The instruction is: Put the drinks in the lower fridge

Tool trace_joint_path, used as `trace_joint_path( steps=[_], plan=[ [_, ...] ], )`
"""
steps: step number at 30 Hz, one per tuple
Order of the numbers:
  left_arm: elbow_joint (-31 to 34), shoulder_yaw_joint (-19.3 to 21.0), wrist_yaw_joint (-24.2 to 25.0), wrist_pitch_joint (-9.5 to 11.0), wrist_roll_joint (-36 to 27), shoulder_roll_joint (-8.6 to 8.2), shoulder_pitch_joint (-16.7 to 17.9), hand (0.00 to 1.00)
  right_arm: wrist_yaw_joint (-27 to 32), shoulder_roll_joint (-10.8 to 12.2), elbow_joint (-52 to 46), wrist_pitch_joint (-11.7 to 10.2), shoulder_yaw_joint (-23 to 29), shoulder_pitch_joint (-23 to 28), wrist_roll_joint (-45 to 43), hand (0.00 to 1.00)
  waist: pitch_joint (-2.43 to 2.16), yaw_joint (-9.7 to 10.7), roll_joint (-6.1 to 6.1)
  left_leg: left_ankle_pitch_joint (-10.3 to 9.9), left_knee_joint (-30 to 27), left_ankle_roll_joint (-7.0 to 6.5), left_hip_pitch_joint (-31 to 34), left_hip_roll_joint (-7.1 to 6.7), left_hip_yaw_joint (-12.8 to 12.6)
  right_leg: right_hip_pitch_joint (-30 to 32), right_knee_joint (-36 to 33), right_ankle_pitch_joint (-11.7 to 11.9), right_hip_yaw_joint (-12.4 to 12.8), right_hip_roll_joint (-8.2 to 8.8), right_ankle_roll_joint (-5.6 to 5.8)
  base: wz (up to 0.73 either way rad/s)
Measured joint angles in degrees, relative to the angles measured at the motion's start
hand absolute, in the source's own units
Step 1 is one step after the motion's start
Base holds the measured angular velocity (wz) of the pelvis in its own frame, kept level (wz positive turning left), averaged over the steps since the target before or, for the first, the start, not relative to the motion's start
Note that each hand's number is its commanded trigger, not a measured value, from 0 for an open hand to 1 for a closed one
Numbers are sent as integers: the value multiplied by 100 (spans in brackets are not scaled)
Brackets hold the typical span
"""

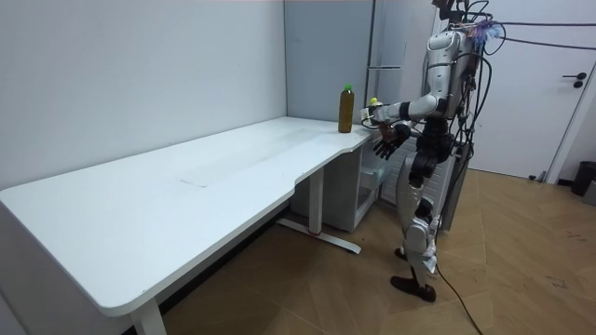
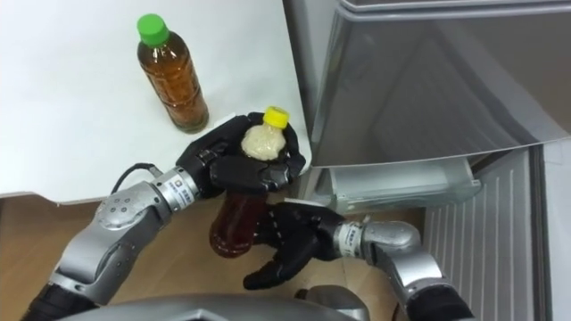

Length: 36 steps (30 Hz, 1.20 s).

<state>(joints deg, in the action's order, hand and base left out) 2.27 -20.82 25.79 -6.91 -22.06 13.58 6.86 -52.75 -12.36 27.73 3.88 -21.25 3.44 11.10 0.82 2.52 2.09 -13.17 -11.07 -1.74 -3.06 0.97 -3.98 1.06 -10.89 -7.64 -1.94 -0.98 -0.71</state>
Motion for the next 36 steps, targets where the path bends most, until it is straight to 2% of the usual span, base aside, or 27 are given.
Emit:
trace_joint_path(
  steps=[5,8,12,20,25,30,35,36],
  plan=[
    [-2,-11,-9,129,6,-79,-9,100,-62,53,4,-3,-89,-3,265,0,19,-7,32,0,-15,0,3,6,-8,16,-47,0,24,-6,0,0],
    [-1,-64,-16,219,1,-103,-11,100,-80,55,2,-1,-294,3,437,0,28,-111,62,-23,-42,5,43,17,-61,69,-78,0,42,-18,0,-7],
    [-6,-203,-14,219,10,-87,-6,100,-105,75,2,123,-393,2,655,0,28,-148,76,-32,-60,1,85,14,-64,119,-96,0,38,-14,0,-2],
    [-134,-260,-6,226,-36,-99,-88,100,-3,132,-59,210,-392,5,1245,0,28,-126,79,-41,-55,5,110,23,-70,216,-186,-1,16,-25,0,-3],
    [-138,-245,-6,244,-39,-105,-92,100,123,153,-205,277,-372,46,1475,0,28,-128,42,-55,-68,2,135,26,-72,220,-185,0,-6,-25,0,0],
    [-202,-249,-9,258,-41,-105,-92,100,199,155,-205,318,-379,46,1615,0,23,-124,-50,-55,-61,1,143,28,-95,222,-182,0,-14,-29,0,0],
    [-281,-250,-14,276,-43,-116,-88,100,328,157,-247,340,-374,47,1637,2,19,-120,-66,-55,-59,2,149,28,-113,224,-182,0,-13,-30,0,0],
    [-284,-250,-14,276,-55,-116,-87,100,350,157,-289,374,-366,47,1659,93,19,-121,-66,-55,-59,2,146,26,-122,224,-182,0,-13,-29,0,0]
  ],
)
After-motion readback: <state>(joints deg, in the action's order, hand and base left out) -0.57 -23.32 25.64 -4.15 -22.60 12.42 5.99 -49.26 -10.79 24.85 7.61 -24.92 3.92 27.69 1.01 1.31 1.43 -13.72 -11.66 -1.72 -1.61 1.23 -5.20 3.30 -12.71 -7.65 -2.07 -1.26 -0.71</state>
